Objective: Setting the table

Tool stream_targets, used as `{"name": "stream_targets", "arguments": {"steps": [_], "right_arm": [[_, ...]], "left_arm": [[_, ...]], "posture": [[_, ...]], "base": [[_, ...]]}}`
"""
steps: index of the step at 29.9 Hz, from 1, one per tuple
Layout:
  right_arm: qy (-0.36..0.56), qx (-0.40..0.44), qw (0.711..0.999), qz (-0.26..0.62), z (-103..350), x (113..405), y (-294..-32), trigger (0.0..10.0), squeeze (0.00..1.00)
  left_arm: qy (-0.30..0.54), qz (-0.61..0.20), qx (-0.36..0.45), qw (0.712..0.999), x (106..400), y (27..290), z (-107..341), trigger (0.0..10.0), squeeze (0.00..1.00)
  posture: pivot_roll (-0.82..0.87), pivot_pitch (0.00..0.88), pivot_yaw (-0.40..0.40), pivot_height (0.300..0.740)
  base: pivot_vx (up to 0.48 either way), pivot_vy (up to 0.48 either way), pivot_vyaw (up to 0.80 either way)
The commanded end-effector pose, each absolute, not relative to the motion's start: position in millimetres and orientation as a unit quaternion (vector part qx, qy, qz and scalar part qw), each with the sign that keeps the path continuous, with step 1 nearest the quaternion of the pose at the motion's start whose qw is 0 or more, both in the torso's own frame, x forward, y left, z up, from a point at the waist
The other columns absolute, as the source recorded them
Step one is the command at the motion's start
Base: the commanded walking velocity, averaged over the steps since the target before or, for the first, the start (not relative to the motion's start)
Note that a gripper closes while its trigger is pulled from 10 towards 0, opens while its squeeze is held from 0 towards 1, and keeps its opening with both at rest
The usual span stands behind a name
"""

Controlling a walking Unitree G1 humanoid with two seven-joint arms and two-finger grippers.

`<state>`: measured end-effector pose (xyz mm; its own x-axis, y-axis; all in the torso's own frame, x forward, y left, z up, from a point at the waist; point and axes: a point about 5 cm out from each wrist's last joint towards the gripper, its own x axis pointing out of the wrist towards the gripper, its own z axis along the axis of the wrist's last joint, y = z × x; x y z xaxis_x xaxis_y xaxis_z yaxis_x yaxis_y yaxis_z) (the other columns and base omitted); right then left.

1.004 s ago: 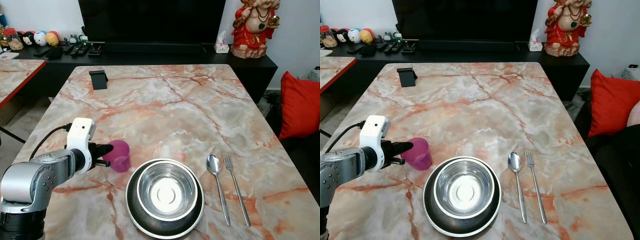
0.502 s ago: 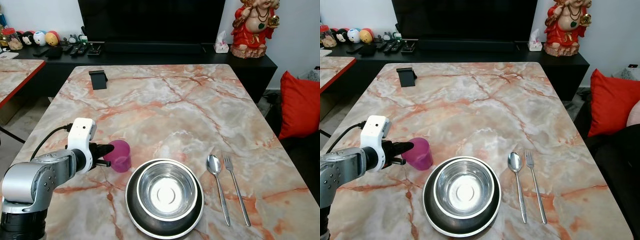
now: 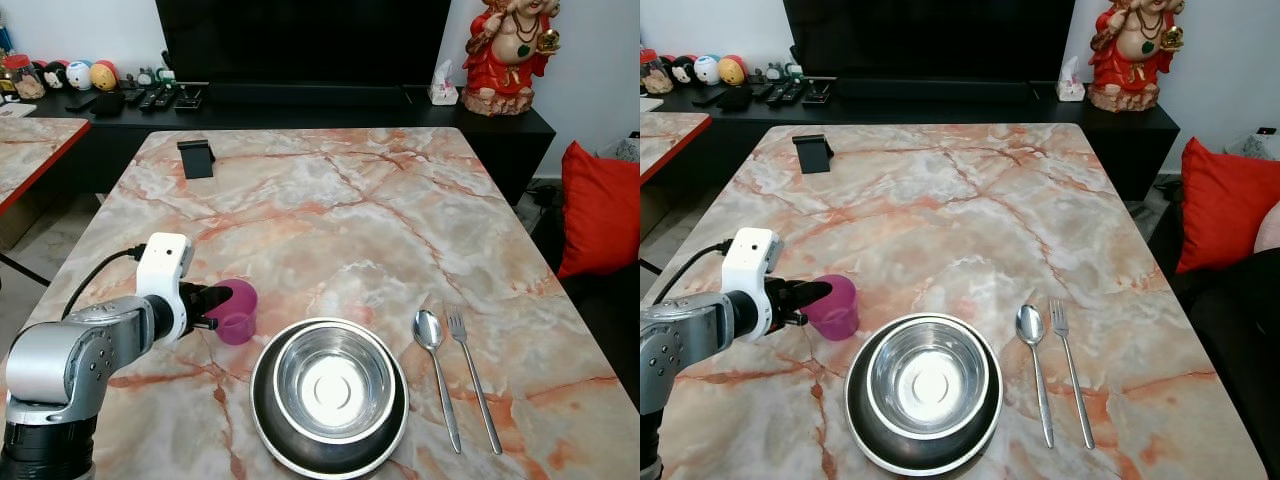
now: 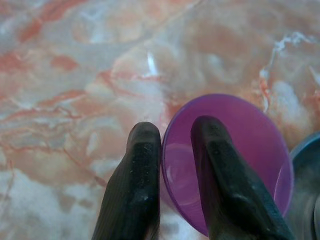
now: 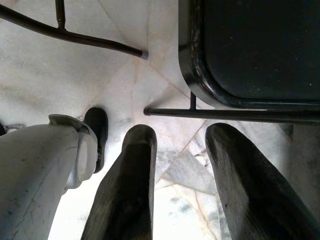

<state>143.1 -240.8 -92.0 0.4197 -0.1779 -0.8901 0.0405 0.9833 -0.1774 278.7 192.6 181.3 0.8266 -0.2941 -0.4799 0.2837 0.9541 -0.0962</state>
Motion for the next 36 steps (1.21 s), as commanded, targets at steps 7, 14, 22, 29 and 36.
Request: {"name": "stream_targets", "arguments": {"steps": [7, 14, 22, 29, 36], "right_arm": [[0.534, -0.063, 0.841, -0.067, -91, 144, -242, 10.0, 0.00], [0.534, -0.063, 0.840, -0.066, -92, 144, -242, 10.0, 0.00], [0.536, -0.065, 0.839, -0.066, -92, 144, -242, 10.0, 0.00], [0.535, -0.066, 0.839, -0.066, -91, 144, -242, 10.0, 0.00], [0.535, -0.066, 0.840, -0.065, -91, 144, -242, 10.0, 0.00]], "left_arm": [[0.230, -0.161, 0.005, 0.960, 280, 188, 193, 10.0, 0.00], [0.253, -0.163, -0.003, 0.954, 277, 186, 181, 10.0, 0.00], [0.264, -0.158, -0.013, 0.951, 275, 185, 172, 10.0, 0.00], [0.236, -0.146, 0.004, 0.961, 280, 187, 183, 10.0, 0.00], [0.232, -0.139, 0.006, 0.963, 281, 189, 184, 10.0, 1.00]], "posture": [[0.00, 0.000, -0.015, 0.732], [0.00, 0.000, -0.014, 0.732], [-0.01, 0.000, -0.015, 0.732], [0.00, 0.000, -0.017, 0.732], [0.00, 0.000, -0.018, 0.732]], "base": [[0.000, 0.000, 0.00], [0.000, 0.000, 0.00], [0.000, 0.000, 0.00], [0.000, 0.000, 0.00], [0.000, 0.000, 0.00]]}}
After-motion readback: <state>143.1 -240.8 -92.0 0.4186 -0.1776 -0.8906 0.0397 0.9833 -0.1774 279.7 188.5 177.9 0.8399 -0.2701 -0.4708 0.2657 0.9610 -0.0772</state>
